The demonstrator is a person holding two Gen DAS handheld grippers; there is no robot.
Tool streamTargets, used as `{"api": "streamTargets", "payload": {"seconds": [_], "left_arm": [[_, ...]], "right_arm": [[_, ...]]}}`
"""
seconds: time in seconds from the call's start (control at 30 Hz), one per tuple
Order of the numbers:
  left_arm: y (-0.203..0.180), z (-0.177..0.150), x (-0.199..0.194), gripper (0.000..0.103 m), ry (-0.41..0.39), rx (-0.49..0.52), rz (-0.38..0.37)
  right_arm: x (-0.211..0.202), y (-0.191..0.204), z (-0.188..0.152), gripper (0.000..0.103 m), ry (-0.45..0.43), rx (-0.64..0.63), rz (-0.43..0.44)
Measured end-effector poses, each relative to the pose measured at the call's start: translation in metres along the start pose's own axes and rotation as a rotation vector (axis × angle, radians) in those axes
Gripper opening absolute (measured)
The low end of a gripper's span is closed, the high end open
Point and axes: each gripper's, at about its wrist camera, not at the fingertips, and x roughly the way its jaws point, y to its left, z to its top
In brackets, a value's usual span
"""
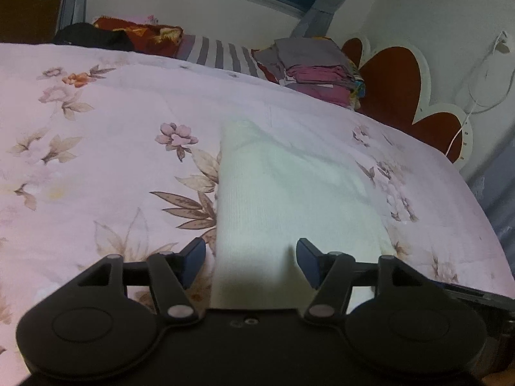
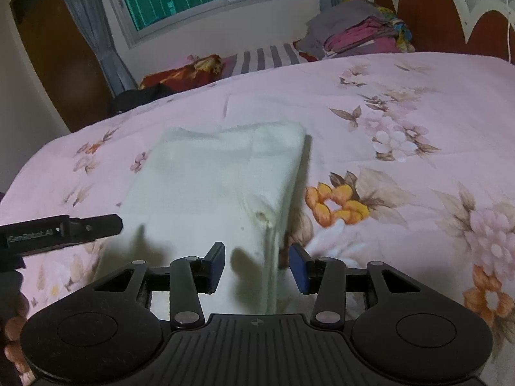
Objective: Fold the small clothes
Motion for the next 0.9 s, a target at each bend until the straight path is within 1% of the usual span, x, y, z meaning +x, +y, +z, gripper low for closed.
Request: {"api": "streamTargets", "payload": {"seconds": [0.13, 0.27, 0.3, 0.33, 0.37, 0.4, 0.43, 0.53, 0.63, 0.73, 0.83, 0.87, 0.9], "left_arm": [[-0.001, 0.001, 0.014, 0.061, 0.020, -0.006, 0.000], [-0.001, -0.001, 0.026, 0.061, 0.049, -0.015, 0.000], [-0.001, -0.003, 0.028, 0.061, 0.056, -0.017, 0.000], [-0.001, -0.004, 0.031, 0.061, 0.063, -0.017, 0.001], [-0.001, -0.005, 0.034, 0.061, 0.069, -0.014, 0.001], [-0.002, -0.005, 0.035, 0.062, 0.072, -0.011, 0.001], [-0.002, -0.005, 0.036, 0.063, 0.073, -0.010, 0.001], [-0.004, -0.005, 0.039, 0.066, 0.076, -0.004, -0.001], [-0.006, -0.005, 0.041, 0.067, 0.079, 0.002, -0.003], [-0.009, -0.005, 0.044, 0.067, 0.080, 0.013, 0.000], [-0.011, -0.005, 0.045, 0.068, 0.079, 0.033, 0.004], [-0.013, -0.005, 0.045, 0.066, 0.078, 0.040, 0.003], [-0.014, -0.005, 0.045, 0.066, 0.078, 0.042, 0.005]], "right_arm": [[0.013, -0.006, 0.008, 0.044, 0.012, 0.046, 0.008], [0.020, -0.008, 0.015, 0.044, 0.012, 0.064, 0.019], [0.022, -0.008, 0.017, 0.048, 0.010, 0.064, 0.020], [0.024, -0.008, 0.018, 0.056, 0.009, 0.066, 0.020], [0.026, -0.008, 0.020, 0.078, 0.005, 0.071, 0.017], [0.028, -0.009, 0.021, 0.084, -0.005, 0.074, 0.014], [0.030, -0.009, 0.021, 0.084, -0.013, 0.073, 0.011], [0.039, -0.010, 0.023, 0.084, 0.006, 0.061, 0.014], [0.048, -0.014, 0.022, 0.084, 0.031, 0.079, 0.028], [0.059, -0.022, 0.020, 0.084, 0.058, 0.126, 0.037], [0.062, -0.025, 0.019, 0.084, 0.043, 0.133, 0.047], [0.062, -0.025, 0.019, 0.082, 0.038, 0.131, 0.048], [0.062, -0.025, 0.019, 0.069, 0.031, 0.138, 0.054]]}}
